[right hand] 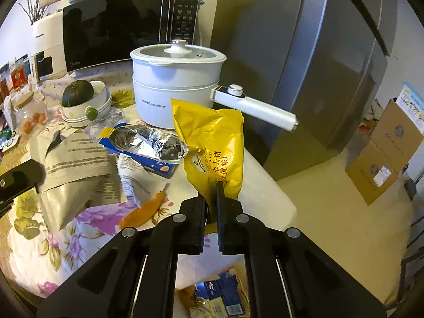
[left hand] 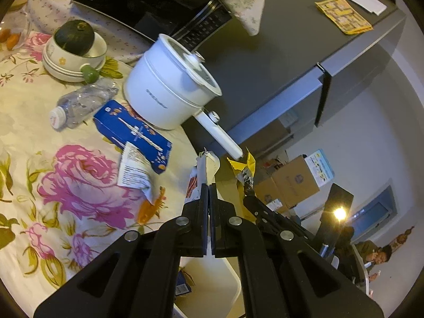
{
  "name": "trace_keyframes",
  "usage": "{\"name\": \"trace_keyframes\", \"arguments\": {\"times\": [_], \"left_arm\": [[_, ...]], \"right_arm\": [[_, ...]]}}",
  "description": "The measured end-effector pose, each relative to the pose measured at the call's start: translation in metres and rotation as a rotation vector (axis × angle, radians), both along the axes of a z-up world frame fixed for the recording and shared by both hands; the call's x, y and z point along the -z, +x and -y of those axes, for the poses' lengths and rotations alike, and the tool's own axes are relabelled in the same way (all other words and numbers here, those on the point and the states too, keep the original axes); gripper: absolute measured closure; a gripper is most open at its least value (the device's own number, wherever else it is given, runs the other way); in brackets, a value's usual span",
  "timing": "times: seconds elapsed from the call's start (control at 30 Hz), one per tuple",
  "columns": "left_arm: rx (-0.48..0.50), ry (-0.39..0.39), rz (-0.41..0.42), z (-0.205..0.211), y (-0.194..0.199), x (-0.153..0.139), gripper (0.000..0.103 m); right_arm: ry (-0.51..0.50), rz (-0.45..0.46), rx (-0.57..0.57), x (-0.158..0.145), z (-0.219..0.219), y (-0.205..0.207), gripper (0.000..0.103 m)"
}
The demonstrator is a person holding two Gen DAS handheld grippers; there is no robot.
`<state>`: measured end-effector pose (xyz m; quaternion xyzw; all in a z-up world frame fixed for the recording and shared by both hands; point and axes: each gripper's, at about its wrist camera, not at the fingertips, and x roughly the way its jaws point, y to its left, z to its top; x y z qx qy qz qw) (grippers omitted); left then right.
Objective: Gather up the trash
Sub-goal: 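Carry the white stick with the left tool while the right tool carries the yellow bag to the bin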
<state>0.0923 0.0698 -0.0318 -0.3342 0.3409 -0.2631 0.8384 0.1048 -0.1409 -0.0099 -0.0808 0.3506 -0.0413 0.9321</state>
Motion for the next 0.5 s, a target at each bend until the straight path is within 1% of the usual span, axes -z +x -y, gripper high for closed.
{"name": "trace_keyframes", "arguments": {"times": [0.2,0.33,0.5], "left_arm": [[0.063,-0.003,-0.007,0.019,-0.008,0.002,0.102],[0.104,0.008,-0.010,0.034,-0.014,0.004,0.102],[0.156,0.031,-0.021,0.055,-0.021,0.009,0.102]], "right_arm": [[-0.008,-0.001,0.027,-0.003,0.016,-0.033,0.097],[-0.024,-0.032,0.052,0.007,0.030,-0.051,0.097],[-0.017,-0.069,0.100,0.022,0.049,-0.069,0.096]]}}
